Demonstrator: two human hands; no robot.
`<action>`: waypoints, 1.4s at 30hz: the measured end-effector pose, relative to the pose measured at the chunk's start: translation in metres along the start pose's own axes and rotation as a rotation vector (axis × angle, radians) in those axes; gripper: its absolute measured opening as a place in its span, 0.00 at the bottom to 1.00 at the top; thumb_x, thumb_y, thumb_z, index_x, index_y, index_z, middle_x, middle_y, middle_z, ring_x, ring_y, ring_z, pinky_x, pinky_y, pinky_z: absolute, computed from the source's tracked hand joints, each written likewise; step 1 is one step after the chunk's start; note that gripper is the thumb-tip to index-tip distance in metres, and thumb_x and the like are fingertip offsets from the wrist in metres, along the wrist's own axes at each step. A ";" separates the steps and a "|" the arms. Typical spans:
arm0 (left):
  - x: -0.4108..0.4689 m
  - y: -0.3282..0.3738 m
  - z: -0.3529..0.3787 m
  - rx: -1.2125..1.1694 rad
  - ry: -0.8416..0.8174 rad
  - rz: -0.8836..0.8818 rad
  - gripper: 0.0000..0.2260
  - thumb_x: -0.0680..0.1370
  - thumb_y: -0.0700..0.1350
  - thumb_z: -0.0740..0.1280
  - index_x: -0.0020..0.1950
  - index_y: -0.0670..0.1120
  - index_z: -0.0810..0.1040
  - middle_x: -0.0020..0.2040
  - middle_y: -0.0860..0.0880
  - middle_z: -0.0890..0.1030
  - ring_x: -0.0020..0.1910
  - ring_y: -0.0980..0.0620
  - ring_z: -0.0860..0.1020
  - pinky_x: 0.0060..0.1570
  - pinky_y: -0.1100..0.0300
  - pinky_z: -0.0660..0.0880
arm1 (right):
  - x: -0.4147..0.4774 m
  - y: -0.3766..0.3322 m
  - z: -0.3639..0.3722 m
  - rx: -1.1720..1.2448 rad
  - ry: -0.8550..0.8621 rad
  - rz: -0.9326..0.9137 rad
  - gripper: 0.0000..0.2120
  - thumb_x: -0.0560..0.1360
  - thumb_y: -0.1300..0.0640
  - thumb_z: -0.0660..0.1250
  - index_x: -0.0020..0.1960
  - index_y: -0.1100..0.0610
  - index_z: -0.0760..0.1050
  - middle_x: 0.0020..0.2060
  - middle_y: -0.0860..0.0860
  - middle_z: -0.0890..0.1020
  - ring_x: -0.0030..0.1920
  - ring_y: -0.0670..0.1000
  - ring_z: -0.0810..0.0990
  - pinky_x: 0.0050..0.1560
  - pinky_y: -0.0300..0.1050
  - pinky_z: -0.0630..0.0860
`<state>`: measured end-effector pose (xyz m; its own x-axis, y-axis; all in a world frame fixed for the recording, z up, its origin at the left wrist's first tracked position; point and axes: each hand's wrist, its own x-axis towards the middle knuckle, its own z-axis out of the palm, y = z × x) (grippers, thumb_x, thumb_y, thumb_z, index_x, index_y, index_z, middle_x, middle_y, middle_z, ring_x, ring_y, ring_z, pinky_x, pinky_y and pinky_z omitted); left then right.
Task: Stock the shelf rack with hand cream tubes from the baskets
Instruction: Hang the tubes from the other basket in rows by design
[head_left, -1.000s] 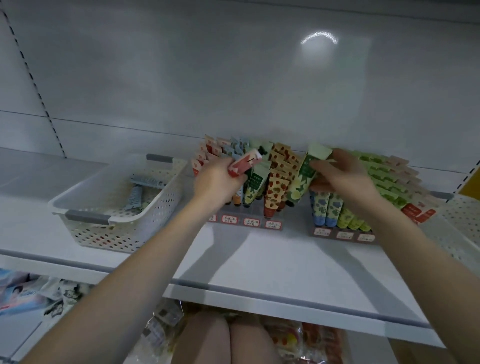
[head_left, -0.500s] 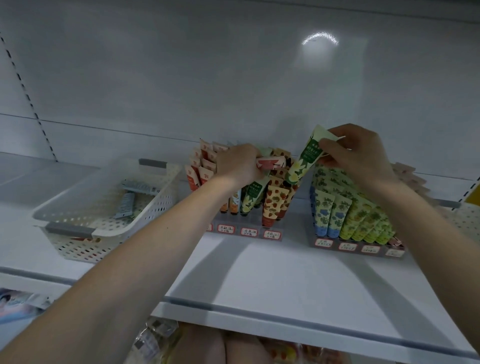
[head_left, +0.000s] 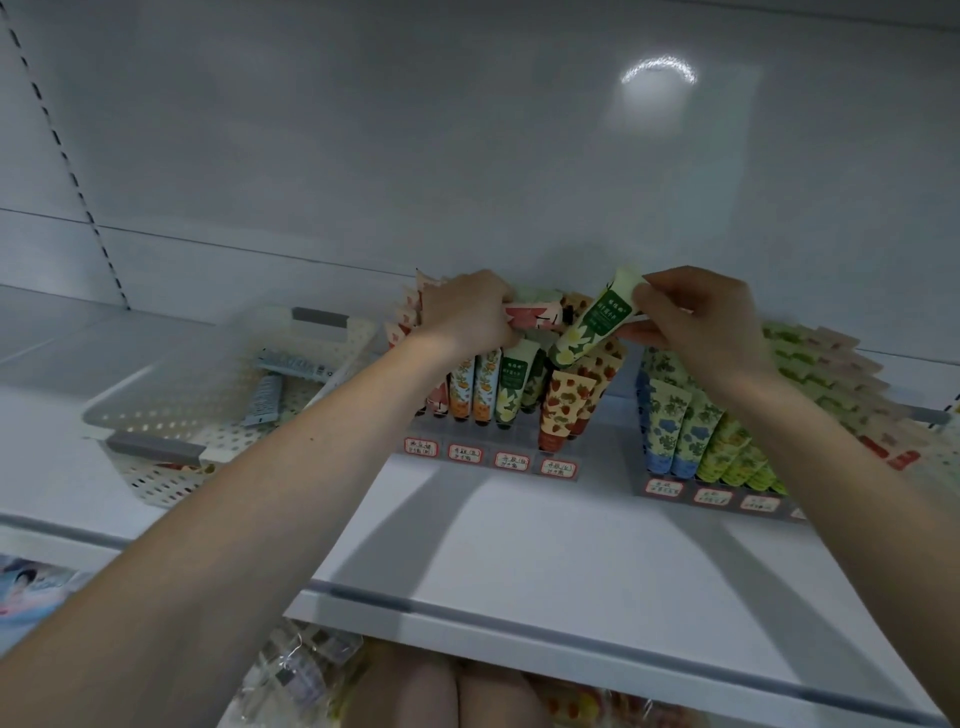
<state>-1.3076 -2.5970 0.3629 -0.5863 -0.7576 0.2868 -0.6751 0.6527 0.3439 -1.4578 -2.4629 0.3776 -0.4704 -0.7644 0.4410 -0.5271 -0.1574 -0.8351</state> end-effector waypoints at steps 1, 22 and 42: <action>0.000 -0.001 -0.001 0.004 -0.004 -0.009 0.10 0.72 0.45 0.70 0.34 0.50 0.71 0.32 0.53 0.72 0.41 0.49 0.73 0.44 0.57 0.63 | -0.001 0.001 0.003 -0.016 0.004 -0.015 0.05 0.77 0.62 0.63 0.44 0.57 0.77 0.43 0.57 0.82 0.38 0.49 0.84 0.42 0.42 0.82; -0.001 -0.008 -0.004 -0.045 -0.037 -0.035 0.16 0.72 0.45 0.71 0.31 0.52 0.66 0.33 0.54 0.70 0.40 0.49 0.72 0.43 0.58 0.61 | 0.003 0.021 0.060 -0.597 -0.094 -0.135 0.15 0.76 0.63 0.60 0.37 0.72 0.75 0.28 0.61 0.72 0.25 0.48 0.63 0.28 0.40 0.60; -0.003 -0.004 -0.008 -0.177 0.072 -0.029 0.15 0.73 0.48 0.70 0.30 0.49 0.68 0.29 0.52 0.70 0.31 0.53 0.71 0.28 0.61 0.60 | 0.009 0.025 0.075 -0.921 -0.197 -0.076 0.19 0.78 0.57 0.60 0.29 0.57 0.64 0.28 0.49 0.68 0.35 0.52 0.72 0.26 0.39 0.59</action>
<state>-1.2994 -2.5972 0.3683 -0.5298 -0.7791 0.3351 -0.5982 0.6234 0.5035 -1.4223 -2.5204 0.3364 -0.3283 -0.8776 0.3492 -0.9426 0.2807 -0.1806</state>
